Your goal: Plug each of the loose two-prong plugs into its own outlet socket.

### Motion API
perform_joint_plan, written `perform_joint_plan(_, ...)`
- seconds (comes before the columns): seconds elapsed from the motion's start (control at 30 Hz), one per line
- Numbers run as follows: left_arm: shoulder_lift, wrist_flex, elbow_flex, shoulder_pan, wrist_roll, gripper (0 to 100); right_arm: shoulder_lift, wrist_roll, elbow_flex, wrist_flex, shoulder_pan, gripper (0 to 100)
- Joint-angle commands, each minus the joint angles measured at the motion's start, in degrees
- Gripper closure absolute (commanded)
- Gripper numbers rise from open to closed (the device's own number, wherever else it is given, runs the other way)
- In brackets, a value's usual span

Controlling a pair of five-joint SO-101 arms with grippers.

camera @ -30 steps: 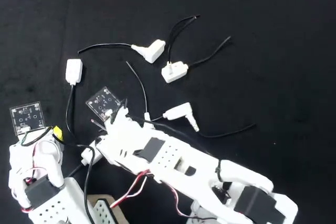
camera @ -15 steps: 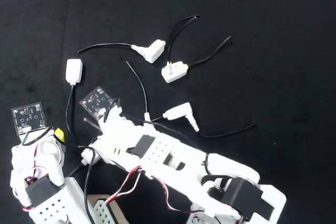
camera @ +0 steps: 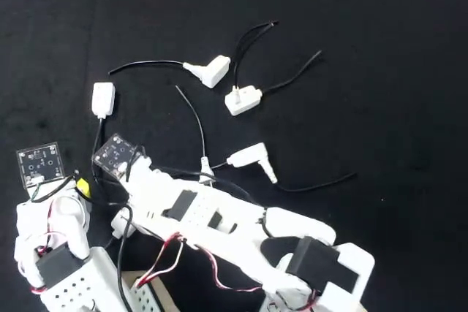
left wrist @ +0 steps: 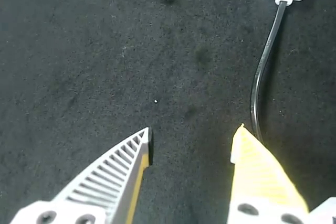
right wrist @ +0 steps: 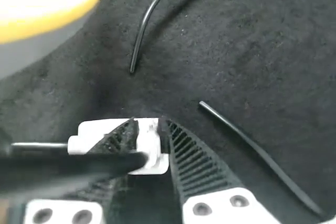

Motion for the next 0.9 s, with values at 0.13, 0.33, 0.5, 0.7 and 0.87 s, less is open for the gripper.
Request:
perform_joint_plan(0.13, -0.2, -1.1, -0.2, 0.4, -1.6, 75, -5.2, 1.9, 0.7, 5.2, -0.6, 72.1)
perform_joint_plan(0.33, -0.2, 1.1, -0.4, 0.4, -3.2, 75, -16.8, 3.3, -0.6, 17.3, -0.3, 51.9)
perform_joint_plan(0.5, -0.2, 4.5, -0.4, 0.2, -11.8, 75, -32.0, 3.9, -0.5, 31.2, 5.8, 64.7)
perform_joint_plan(0.7, -0.2, 6.8, 0.0, 3.6, -18.7, 75, -52.1, 13.5, -0.5, 45.5, 23.6, 84.5)
perform_joint_plan(0.87, -0.2, 9.7, -0.7, 13.0, -19.7, 75, -61.8, 16.6, 0.0, 50.4, 40.1, 98.8)
